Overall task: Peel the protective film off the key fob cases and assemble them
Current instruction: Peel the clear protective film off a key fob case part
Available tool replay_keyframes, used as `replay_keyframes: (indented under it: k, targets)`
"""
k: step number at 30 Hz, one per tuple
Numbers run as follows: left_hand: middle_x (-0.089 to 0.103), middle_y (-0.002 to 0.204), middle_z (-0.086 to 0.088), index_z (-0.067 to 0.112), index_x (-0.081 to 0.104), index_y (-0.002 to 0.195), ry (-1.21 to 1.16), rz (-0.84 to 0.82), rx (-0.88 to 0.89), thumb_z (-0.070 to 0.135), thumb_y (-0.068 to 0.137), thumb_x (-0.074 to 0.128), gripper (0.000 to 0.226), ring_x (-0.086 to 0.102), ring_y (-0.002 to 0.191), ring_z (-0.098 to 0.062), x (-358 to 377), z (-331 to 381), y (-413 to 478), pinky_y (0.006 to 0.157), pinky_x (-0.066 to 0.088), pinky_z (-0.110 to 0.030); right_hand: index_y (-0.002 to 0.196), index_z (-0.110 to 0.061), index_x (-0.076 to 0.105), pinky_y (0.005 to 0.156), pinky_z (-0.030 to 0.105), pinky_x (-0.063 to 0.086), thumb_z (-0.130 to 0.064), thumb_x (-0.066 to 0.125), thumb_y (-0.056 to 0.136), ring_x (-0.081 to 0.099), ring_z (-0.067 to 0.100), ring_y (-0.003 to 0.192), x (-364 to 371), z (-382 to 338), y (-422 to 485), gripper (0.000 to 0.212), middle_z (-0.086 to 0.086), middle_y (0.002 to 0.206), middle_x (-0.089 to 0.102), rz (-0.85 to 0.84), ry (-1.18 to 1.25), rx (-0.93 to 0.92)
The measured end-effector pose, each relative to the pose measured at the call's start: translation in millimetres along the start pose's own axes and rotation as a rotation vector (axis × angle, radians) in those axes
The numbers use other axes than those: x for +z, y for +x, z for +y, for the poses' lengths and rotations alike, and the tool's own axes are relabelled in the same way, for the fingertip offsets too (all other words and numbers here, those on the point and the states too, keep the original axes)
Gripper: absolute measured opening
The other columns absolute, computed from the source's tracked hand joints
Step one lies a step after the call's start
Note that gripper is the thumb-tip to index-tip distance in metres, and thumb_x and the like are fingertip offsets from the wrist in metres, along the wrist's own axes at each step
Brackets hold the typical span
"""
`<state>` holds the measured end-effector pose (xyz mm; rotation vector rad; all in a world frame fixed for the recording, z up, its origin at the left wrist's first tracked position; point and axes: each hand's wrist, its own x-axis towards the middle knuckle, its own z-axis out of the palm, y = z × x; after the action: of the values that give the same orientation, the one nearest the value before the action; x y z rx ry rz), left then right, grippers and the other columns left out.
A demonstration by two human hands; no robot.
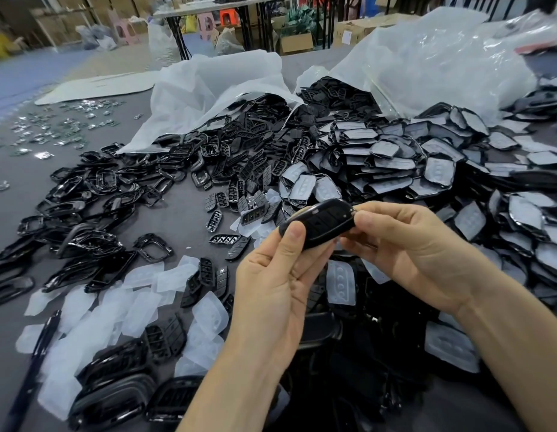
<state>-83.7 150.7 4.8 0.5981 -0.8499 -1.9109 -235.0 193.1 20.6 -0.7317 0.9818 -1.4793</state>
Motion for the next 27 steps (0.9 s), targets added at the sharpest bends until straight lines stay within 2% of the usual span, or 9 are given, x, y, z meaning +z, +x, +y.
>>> replay_keyframes:
  k: [4,8,16,22,27]
  targets:
    - [0.075,0.093,-0.012,0.012,0.079,0.082,0.011,0.002,-0.002,0.020,0.076,0.059,0.022,0.073,0.081,-0.017,1,1,0,0.076,0.057,-0.024,0.081,0.005,0.067,0.072,0.023,0.056,-0.010,0.067,0.064,0.067,0.014,0.074,5,3,0,0.023,0.012,0.083,0.070,0.044,0.010,-0.026]
    - [0.075,0.093,-0.013,0.011,0.079,0.081,-0.001,-0.001,-0.005,0.019,0.076,0.059,0.022,0.073,0.083,-0.017,1,0,0,0.076,0.057,-0.025,0.075,0.001,0.068,0.072,0.022,0.056,-0.009,0.065,0.066,0.067,0.014,0.075,7,2,-1,0.013,0.012,0.082,0.069,0.052,0.008,-0.068]
    - [0.075,0.094,-0.012,0.012,0.078,0.084,-0.054,-0.029,-0.023,0.020,0.075,0.060,0.022,0.073,0.084,-0.017,3,-1,-1,0.077,0.057,-0.025,0.071,-0.007,0.071,0.073,0.022,0.054,-0.016,0.069,0.064,0.064,0.015,0.079,7,6,0,0.012,0.008,0.078,0.068,-0.003,0.014,-0.196]
    - [0.075,0.090,-0.013,0.011,0.079,0.079,-0.075,0.019,-0.060,0.018,0.073,0.061,0.020,0.074,0.079,-0.018,3,0,-1,0.064,0.056,-0.018,0.074,-0.007,0.072,0.068,0.021,0.053,-0.016,0.068,0.065,0.064,0.011,0.073,8,15,4,0.013,0.006,0.077,0.069,0.051,0.048,-0.128]
    - [0.075,0.094,-0.010,0.016,0.079,0.085,0.057,0.043,0.034,0.023,0.070,0.066,0.021,0.073,0.085,-0.017,0,-3,-1,0.079,0.057,-0.025,0.069,-0.008,0.073,0.068,0.021,0.055,-0.017,0.074,0.054,0.063,0.014,0.069,6,15,6,0.018,0.007,0.073,0.068,0.118,-0.024,-0.121]
